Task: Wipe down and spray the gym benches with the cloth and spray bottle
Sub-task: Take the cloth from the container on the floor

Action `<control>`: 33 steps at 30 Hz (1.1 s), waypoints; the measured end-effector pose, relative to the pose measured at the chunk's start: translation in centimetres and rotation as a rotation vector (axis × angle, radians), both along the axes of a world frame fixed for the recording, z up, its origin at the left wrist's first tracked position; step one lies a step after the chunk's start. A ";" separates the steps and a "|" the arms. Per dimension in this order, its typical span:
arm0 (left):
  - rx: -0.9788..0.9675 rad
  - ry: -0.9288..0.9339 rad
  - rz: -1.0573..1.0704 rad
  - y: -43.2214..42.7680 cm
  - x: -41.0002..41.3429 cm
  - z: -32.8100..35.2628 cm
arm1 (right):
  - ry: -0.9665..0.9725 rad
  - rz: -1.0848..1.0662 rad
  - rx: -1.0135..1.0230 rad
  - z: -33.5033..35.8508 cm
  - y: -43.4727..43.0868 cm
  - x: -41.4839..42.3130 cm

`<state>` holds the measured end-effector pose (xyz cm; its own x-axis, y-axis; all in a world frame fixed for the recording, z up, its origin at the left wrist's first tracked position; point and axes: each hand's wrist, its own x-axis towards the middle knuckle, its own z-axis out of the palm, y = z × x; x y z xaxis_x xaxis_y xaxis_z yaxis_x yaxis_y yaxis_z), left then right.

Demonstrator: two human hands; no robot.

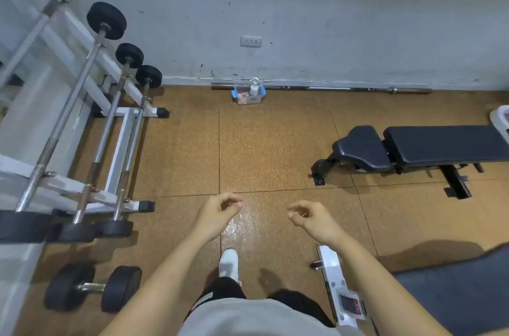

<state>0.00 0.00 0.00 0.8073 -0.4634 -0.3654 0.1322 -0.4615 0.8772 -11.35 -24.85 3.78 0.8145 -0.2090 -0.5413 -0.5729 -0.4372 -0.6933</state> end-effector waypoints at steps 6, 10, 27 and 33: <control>0.036 -0.028 -0.047 -6.7 12.2 1.7 | -0.042 -0.142 0.054 0.2 -6.0 10.1; 0.097 -0.007 -0.105 -12.8 19.1 0.7 | -0.008 -0.182 0.077 -2.7 -10.7 16.7; 0.234 0.181 -0.135 -36.6 50.0 -3.8 | 0.097 0.033 0.008 -8.0 -36.3 51.9; 0.223 0.283 -0.079 -41.1 61.6 -11.5 | 0.183 0.037 -0.045 -13.7 -41.6 63.8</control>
